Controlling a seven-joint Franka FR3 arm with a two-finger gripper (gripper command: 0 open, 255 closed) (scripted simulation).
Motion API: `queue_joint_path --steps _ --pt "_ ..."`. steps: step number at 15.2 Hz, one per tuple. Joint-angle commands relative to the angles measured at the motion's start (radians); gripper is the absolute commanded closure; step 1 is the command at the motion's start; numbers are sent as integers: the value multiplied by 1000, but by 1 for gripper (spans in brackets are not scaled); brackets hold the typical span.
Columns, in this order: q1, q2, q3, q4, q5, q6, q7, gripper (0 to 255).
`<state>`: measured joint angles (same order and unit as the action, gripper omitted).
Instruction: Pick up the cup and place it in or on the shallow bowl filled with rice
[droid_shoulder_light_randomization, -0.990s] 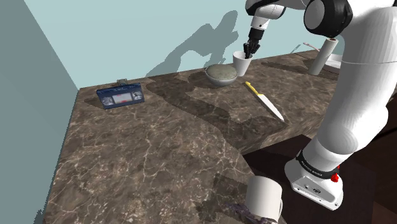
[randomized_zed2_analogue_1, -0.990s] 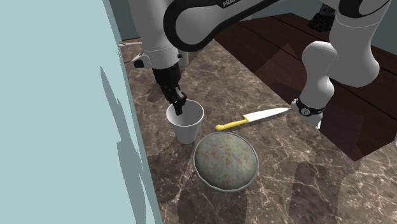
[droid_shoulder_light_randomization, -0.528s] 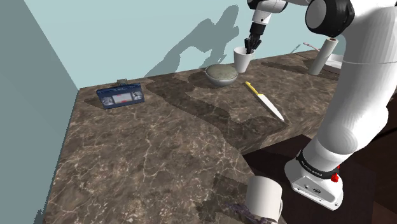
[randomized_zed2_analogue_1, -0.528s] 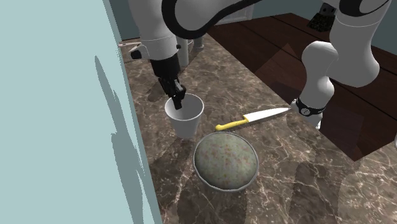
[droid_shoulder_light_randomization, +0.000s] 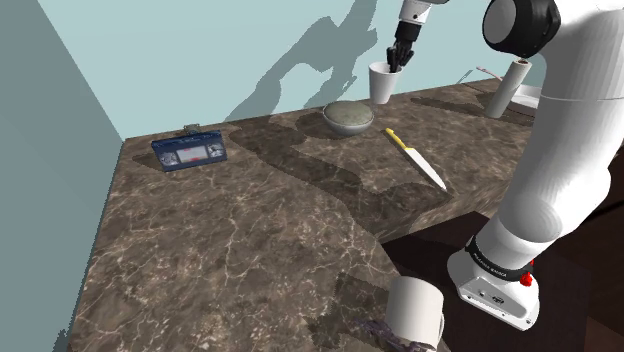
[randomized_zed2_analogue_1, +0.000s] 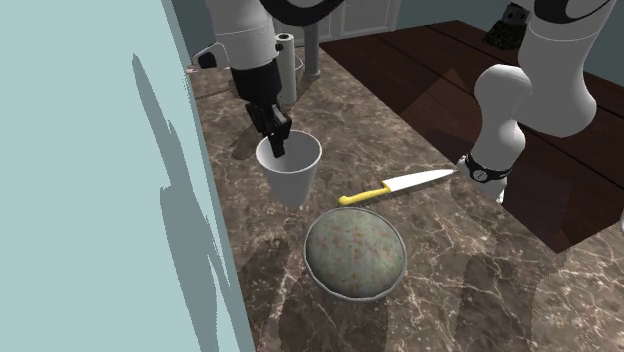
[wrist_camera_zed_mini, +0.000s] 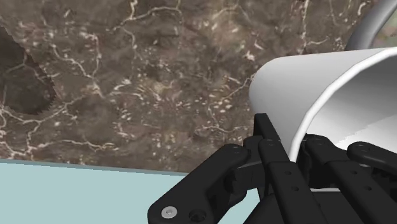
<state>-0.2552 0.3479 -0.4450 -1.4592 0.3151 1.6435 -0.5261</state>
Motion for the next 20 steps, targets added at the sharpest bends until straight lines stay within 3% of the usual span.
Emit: queue_joint_path --steps 1,19,20 --pt "-5 1 -1 28 0 -26 2 255" --pt "-60 63 -2 355 27 -291 42 255" --pt "-35 35 1 321 16 -279 62 255"
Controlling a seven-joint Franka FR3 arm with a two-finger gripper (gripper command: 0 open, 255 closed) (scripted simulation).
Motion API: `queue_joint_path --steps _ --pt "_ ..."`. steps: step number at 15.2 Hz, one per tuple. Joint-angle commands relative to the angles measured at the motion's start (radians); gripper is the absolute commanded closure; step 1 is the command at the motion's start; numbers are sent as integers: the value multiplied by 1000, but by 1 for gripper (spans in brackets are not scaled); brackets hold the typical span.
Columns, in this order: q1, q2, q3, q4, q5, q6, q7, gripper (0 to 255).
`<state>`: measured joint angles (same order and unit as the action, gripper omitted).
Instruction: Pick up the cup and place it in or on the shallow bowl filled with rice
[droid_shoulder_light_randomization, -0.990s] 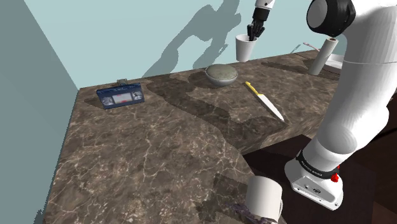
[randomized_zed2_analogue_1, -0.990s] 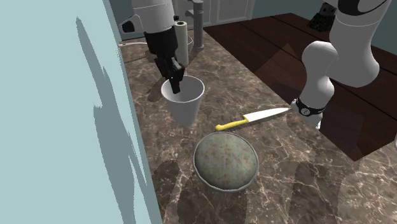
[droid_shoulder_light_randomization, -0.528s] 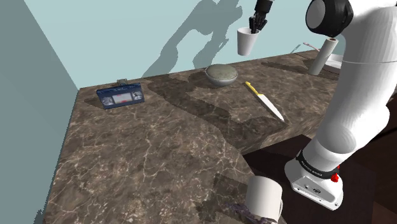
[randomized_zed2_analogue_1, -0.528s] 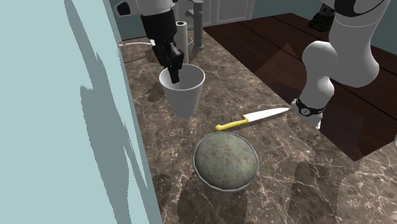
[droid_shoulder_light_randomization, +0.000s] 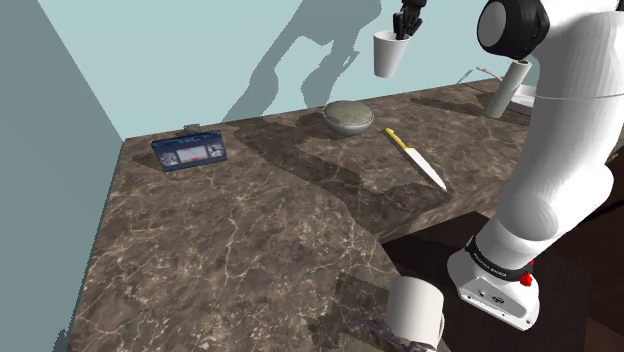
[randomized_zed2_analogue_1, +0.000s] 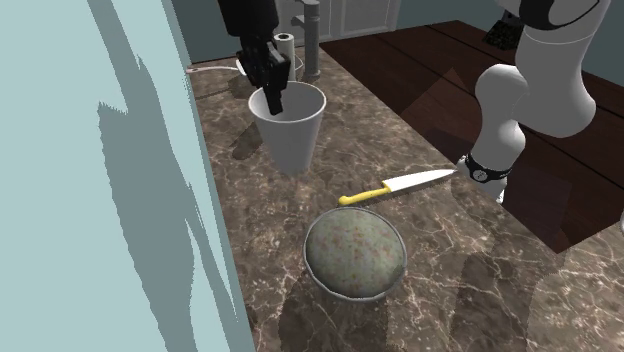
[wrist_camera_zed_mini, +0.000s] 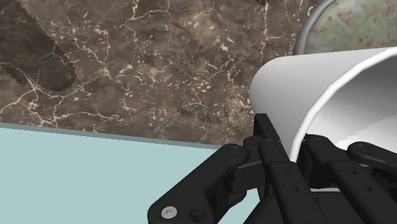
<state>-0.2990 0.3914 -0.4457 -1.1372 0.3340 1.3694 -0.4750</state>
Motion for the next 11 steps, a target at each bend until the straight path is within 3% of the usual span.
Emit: queue_joint_path --steps 1,11 --pt "33 -35 6 -32 -12 5 31 255" --pt "224 -222 77 -219 -79 68 262 255"
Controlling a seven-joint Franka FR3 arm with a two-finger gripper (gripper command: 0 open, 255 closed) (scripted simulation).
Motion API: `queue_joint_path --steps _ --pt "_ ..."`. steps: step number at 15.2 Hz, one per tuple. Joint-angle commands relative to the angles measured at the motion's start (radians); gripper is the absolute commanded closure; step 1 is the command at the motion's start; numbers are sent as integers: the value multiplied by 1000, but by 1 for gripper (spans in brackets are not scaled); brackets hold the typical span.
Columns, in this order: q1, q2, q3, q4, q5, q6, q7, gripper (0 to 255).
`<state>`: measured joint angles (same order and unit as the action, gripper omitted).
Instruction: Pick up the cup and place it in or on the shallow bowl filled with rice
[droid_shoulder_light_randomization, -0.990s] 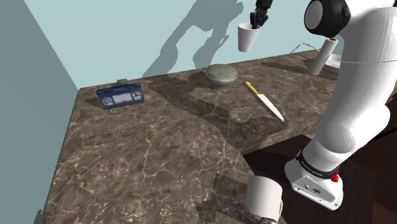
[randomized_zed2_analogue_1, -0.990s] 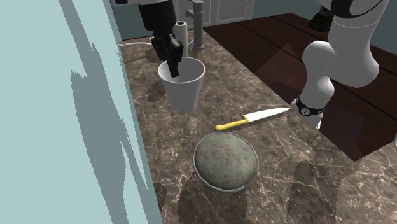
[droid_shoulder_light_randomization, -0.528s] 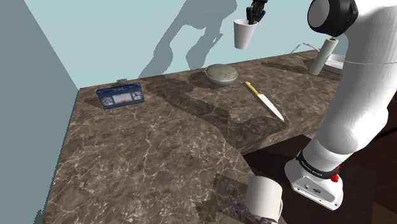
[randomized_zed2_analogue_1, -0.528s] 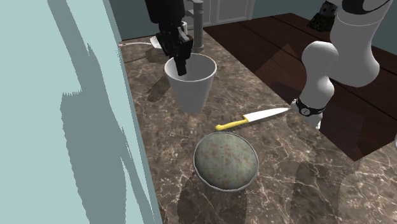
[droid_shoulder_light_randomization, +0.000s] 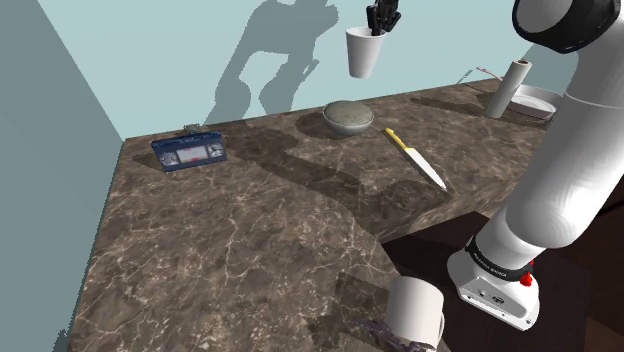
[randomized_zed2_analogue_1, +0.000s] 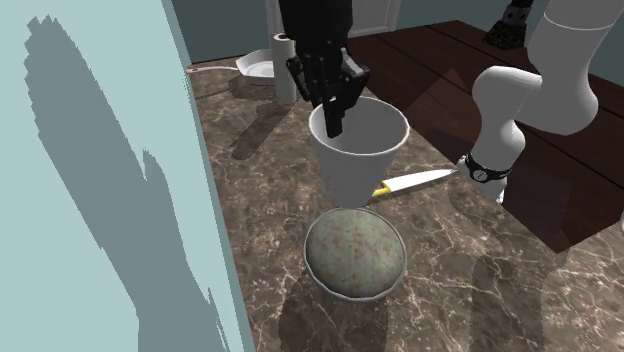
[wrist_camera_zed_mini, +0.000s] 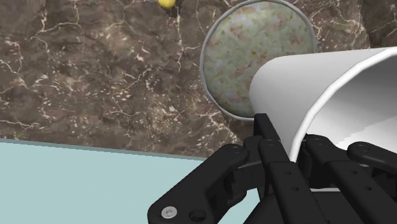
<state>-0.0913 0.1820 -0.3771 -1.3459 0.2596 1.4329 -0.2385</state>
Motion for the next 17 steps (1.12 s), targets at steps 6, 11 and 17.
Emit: queue_joint_path --steps 6,11,17 --pt "46 -52 25 -121 -19 84 49 255" --pt "51 -67 27 -207 -24 156 40 255" --pt "56 -76 29 -298 -26 238 28 255"
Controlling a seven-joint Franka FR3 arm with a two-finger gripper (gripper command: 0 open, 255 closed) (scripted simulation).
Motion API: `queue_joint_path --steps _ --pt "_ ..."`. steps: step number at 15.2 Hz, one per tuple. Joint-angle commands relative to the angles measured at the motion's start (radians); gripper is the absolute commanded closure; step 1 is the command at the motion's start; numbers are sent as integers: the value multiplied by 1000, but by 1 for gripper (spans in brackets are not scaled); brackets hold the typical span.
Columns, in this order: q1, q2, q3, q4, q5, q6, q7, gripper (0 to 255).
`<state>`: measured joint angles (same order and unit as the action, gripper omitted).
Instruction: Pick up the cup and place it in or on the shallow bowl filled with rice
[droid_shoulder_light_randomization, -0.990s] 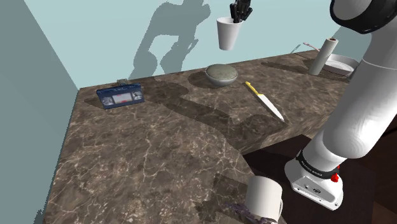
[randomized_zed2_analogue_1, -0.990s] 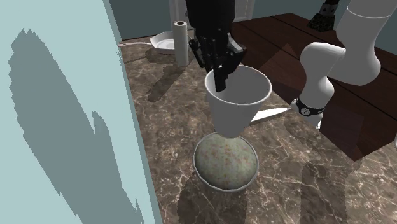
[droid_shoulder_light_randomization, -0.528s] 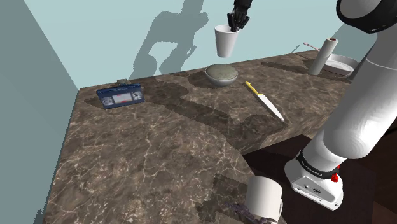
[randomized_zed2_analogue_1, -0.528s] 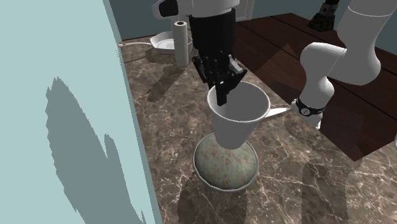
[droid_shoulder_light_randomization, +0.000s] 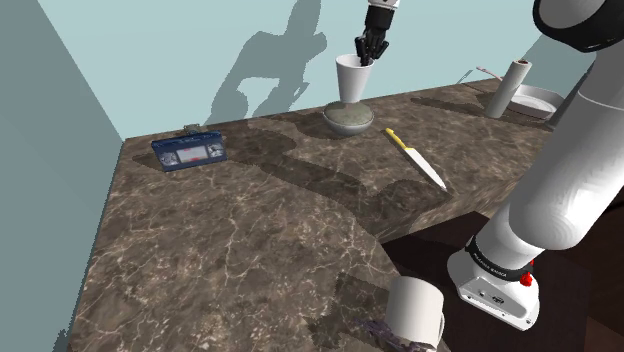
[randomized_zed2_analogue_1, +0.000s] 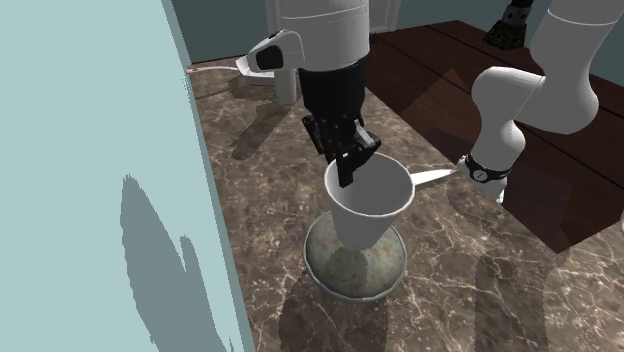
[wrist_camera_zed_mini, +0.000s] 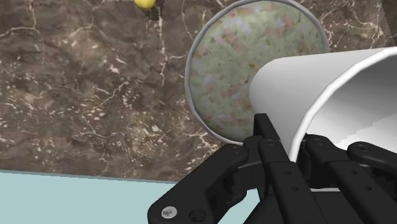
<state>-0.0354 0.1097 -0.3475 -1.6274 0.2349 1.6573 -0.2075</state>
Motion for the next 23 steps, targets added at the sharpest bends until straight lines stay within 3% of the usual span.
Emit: queue_joint_path --steps 1,12,13,18,23 --pt "1 -4 0 -31 -1 27 -5 255" --pt "2 -5 1 -67 0 63 -12 255" --pt "2 -5 1 -67 0 63 -12 0" --pt "2 -5 1 -67 0 62 -12 0" --pt "-16 17 -11 83 4 -71 -10 0"
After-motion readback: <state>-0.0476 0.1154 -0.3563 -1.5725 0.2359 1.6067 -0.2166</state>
